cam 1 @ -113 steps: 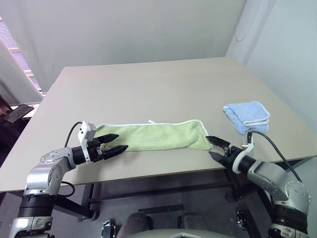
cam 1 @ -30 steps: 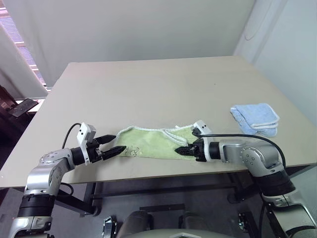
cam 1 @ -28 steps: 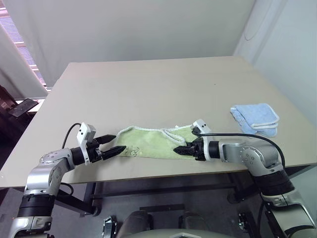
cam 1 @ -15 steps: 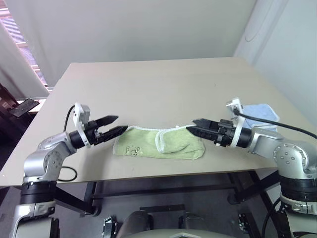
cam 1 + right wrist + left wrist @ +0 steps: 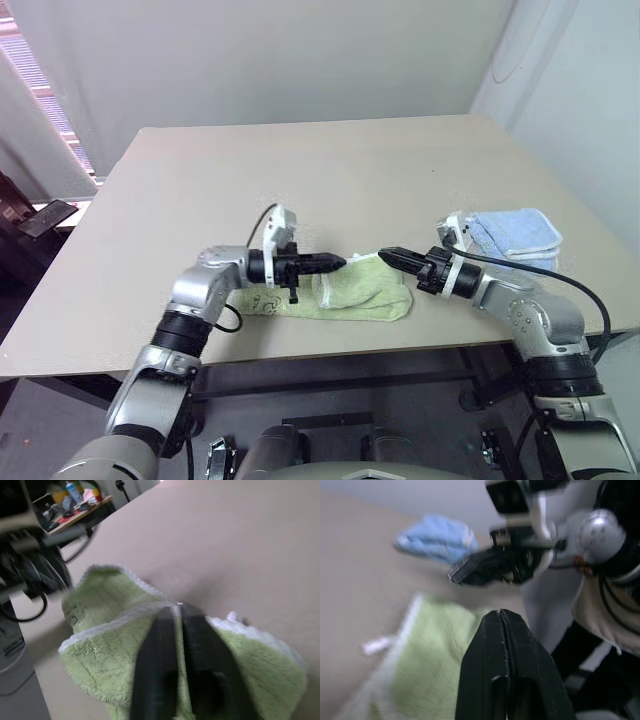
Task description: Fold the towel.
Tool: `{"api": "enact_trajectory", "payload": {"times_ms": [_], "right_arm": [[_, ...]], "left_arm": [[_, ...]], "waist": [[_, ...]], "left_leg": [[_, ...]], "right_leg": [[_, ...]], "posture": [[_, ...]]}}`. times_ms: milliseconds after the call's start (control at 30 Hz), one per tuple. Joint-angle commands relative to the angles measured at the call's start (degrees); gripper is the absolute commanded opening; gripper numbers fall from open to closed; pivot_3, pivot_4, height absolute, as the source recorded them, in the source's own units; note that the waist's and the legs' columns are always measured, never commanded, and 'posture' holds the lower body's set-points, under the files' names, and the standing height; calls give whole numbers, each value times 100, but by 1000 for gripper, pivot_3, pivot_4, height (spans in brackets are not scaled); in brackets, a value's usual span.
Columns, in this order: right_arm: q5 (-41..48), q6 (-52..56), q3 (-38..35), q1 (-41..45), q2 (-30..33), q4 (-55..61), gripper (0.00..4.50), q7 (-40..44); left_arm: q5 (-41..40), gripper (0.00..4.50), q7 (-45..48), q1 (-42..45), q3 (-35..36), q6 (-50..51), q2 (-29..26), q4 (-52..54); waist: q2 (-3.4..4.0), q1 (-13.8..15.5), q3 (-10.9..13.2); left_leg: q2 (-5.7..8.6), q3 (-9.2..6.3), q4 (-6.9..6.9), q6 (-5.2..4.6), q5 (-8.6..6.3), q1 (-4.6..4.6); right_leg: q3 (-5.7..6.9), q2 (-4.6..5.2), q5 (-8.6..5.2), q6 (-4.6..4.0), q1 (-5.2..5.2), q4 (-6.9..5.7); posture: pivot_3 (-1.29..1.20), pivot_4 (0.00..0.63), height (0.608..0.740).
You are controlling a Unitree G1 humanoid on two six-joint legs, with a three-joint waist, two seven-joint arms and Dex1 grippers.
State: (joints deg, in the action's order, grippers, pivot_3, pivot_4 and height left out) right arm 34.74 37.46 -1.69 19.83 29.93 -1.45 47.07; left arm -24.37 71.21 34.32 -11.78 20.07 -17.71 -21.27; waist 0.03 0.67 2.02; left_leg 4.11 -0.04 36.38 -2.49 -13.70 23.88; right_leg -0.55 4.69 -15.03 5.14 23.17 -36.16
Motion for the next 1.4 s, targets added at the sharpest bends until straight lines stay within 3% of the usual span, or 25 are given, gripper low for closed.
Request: {"api": "enact_trajectory", "payload": {"times_ms": [33,200,300,367,567,667,733,833,1033,1233,1400], "right_arm": [[-268,-286,194,-106,-100,-39,7,127],[-1078,-699,912,-505,-123,-235,7,156],[-1363,-836,969,-468,-276,-649,7,-63],[-1704,-1135,1052,-369,-329,-1012,7,-227],[-1733,-1274,916,-241,-396,-1159,7,-104],[-1436,-1019,772,-268,-366,-877,533,81],[-1193,-835,597,-266,-385,-672,1140,136],[-796,-533,360,-266,-322,-254,2236,331],[-202,-8,-85,-163,-307,340,4380,343],[264,751,-221,66,-379,460,4480,140],[350,1042,-272,230,-713,291,4480,-279]], "left_arm": [[493,0,87,-17,-312,-654,251,-507],[1212,0,164,-211,-730,-1469,452,-1430],[1420,0,26,-164,-701,-1800,568,-1995],[1497,0,-92,-98,-636,-1932,647,-2316],[1409,0,131,-92,-504,-2029,635,-2250],[977,550,463,-172,-249,-1387,507,-1630],[734,1199,470,-214,-44,-978,395,-1220],[283,2367,459,-309,325,-187,78,-392],[-543,4485,-264,-845,1310,1194,-716,1345],[-1781,4500,-1458,-1765,2592,3732,-1514,2456],[-2516,4500,-2462,-2233,3508,5118,-1534,2605]], "waist": [[-1,6,-1],[0,1,-2],[6,-1,-17],[3,0,-21],[-5,-9,-23],[-4,-12,-23],[-4,-13,-23],[-4,-13,-19],[2,-32,-17],[5,-72,-13],[6,-96,-12]], "left_leg": [[0,0,0,0,0,-1],[0,-2,0,0,0,2],[0,-2,1,0,-1,-3],[-1,-2,-1,0,-3,-56],[-1,-5,3,-2,-5,-112],[-2,-8,14,-3,-4,-112],[-4,-10,16,-4,-3,-96],[-4,-15,46,-6,-3,-32],[-3,-15,46,-10,-9,-11],[-4,-15,44,-10,-10,-19],[-2,-16,33,-9,-9,-26]], "right_leg": [[0,0,0,0,-1,2],[0,1,0,0,3,-1],[0,1,0,-1,1,-3],[1,1,-9,-17,-41,7],[2,2,-9,-14,-111,17],[5,2,-7,-10,-101,2],[5,-2,-6,-8,-85,0],[5,-5,10,17,-38,-22],[4,-4,11,18,-6,-22],[3,-5,2,2,-2,-22],[3,-6,3,4,-4,-22]], "posture": [[0,0,736],[0,0,736],[0,0,736],[0,0,736],[0,0,736],[0,0,736],[0,0,736],[0,0,736],[0,0,736],[0,0,736],[0,0,736]]}}
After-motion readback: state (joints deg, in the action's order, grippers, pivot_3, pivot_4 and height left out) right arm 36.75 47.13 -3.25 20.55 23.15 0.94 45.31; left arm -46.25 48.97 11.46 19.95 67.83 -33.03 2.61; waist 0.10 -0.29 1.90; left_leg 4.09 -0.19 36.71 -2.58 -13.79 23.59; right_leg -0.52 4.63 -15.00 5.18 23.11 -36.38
